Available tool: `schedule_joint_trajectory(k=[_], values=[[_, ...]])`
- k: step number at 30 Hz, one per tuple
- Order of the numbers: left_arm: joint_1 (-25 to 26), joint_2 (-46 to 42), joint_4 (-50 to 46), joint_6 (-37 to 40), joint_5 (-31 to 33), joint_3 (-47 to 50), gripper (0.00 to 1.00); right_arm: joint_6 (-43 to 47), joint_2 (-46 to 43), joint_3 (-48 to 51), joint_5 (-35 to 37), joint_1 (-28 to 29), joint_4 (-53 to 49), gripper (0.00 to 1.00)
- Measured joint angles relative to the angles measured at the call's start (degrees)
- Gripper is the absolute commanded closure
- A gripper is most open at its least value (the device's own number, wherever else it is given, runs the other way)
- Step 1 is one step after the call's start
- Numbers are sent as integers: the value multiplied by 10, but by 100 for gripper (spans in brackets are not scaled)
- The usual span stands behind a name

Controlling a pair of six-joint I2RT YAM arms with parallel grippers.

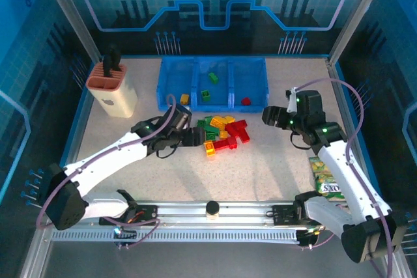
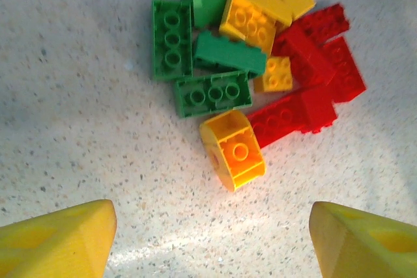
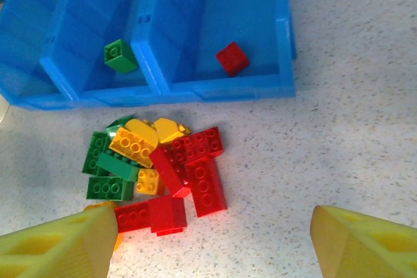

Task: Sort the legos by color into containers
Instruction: Pick up the lego from the center of the table.

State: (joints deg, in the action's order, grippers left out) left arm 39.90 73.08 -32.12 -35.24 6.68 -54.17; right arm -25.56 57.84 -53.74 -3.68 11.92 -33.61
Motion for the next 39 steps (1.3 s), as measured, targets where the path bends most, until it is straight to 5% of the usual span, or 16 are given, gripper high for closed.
schedule_joint_trajectory(k=[14,33,39], values=[[35,151,46,-35,-30,2,29,-3,8,59,-41,1,12,23],[57,248,49,-38,-21,-82,30,-12,6,84,-49,1,31,25],[57,288,34,-30,-6,-114,45,-12,1,91,-49,1,32,25]])
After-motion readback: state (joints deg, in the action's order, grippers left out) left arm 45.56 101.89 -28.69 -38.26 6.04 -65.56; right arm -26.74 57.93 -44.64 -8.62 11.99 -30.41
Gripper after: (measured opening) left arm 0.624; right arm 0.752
